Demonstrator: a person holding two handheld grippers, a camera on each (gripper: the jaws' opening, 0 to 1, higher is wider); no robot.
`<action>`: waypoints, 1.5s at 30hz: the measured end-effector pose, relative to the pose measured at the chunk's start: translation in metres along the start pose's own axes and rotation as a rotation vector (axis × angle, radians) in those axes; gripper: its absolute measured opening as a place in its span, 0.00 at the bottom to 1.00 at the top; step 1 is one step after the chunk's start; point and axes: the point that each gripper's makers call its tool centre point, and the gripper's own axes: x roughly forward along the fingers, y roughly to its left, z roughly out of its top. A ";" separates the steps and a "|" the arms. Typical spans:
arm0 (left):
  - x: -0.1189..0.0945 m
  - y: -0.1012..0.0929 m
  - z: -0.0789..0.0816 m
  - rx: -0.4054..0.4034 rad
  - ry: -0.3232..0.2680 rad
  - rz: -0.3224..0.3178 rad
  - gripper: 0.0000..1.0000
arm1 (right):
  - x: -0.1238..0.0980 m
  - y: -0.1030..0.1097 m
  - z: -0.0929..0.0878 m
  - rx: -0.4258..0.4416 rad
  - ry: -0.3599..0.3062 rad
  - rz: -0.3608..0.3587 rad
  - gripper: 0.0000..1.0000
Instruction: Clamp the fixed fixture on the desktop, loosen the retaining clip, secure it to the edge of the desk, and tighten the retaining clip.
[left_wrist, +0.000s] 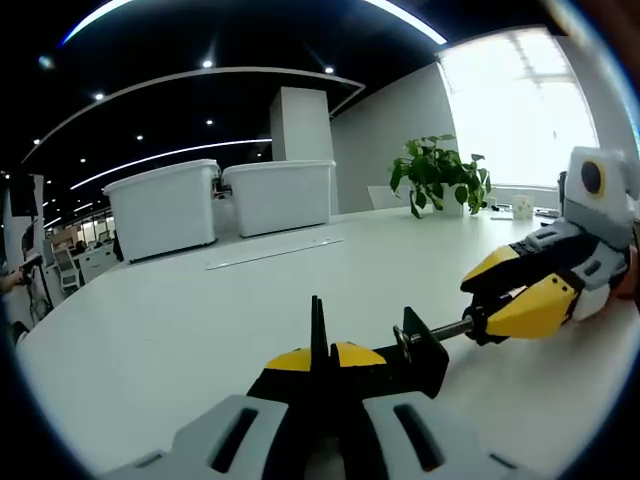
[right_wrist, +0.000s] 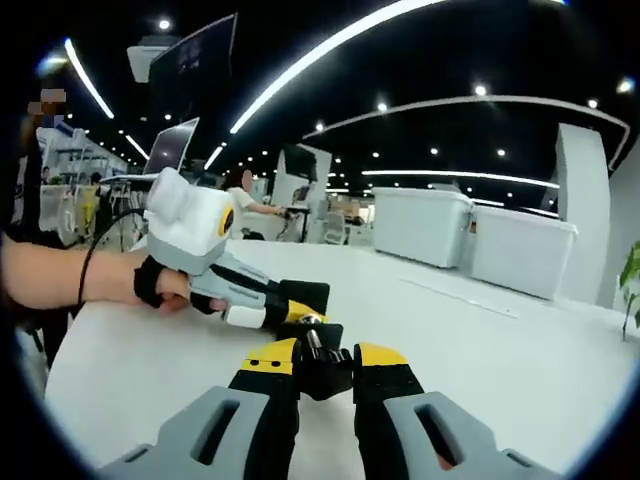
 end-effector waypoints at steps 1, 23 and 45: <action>-0.001 0.000 -0.001 -0.014 0.007 0.007 0.06 | 0.000 0.000 0.000 -0.038 0.000 -0.004 0.19; -0.001 0.004 -0.001 -0.020 -0.004 0.006 0.06 | 0.005 0.010 0.002 -0.435 0.014 -0.046 0.19; 0.004 0.004 0.001 0.005 -0.013 -0.009 0.06 | -0.006 -0.037 0.009 0.503 -0.102 0.041 0.29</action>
